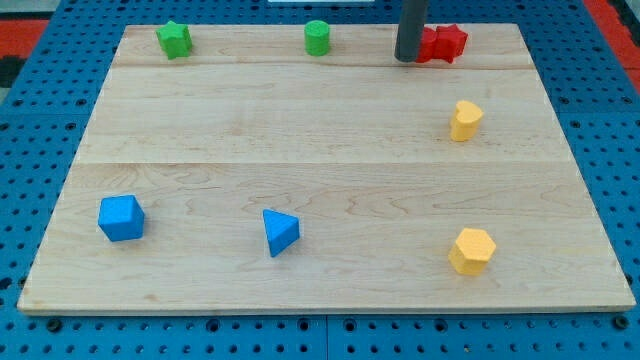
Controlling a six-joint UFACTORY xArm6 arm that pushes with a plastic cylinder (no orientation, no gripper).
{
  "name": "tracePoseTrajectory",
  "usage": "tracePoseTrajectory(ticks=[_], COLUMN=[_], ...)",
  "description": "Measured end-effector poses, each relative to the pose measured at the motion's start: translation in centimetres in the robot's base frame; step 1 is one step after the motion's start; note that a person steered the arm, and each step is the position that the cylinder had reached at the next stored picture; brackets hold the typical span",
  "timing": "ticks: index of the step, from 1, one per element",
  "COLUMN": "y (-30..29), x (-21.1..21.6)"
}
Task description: Move the arm to the bottom of the red circle
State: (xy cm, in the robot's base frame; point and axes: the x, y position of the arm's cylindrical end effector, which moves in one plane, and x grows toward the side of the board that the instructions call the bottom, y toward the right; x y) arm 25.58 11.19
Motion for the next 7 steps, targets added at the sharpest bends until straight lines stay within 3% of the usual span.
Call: tracePoseTrajectory(ticks=[7], y=[-0.09], x=[1.49])
